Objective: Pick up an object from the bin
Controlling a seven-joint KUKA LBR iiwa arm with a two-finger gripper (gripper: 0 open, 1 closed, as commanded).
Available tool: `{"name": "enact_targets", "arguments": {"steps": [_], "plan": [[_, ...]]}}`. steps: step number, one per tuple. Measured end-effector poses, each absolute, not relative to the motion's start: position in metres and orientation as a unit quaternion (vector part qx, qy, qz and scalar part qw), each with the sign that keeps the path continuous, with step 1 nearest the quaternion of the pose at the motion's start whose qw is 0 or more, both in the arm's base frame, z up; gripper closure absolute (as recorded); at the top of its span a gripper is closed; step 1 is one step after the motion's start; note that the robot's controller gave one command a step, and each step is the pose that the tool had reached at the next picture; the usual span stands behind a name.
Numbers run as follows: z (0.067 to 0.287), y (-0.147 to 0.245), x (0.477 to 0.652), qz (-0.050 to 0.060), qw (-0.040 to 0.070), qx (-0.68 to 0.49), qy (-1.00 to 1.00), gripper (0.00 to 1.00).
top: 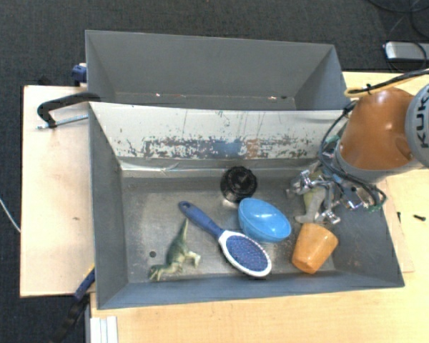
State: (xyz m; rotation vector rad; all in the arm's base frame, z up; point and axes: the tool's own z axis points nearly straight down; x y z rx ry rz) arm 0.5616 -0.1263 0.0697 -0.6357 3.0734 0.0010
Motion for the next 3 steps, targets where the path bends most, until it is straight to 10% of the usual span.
{"name": "enact_targets", "arguments": {"steps": [1, 2, 3], "plan": [[0.071, -0.148, 0.592, 0.000, 0.004, -0.075, 0.997, 0.00], [0.072, -0.147, 0.592, 0.000, 0.003, -0.076, 0.997, 1.00], [0.218, -0.150, 0.588, -0.002, 0.008, -0.081, 0.997, 1.00]]}}
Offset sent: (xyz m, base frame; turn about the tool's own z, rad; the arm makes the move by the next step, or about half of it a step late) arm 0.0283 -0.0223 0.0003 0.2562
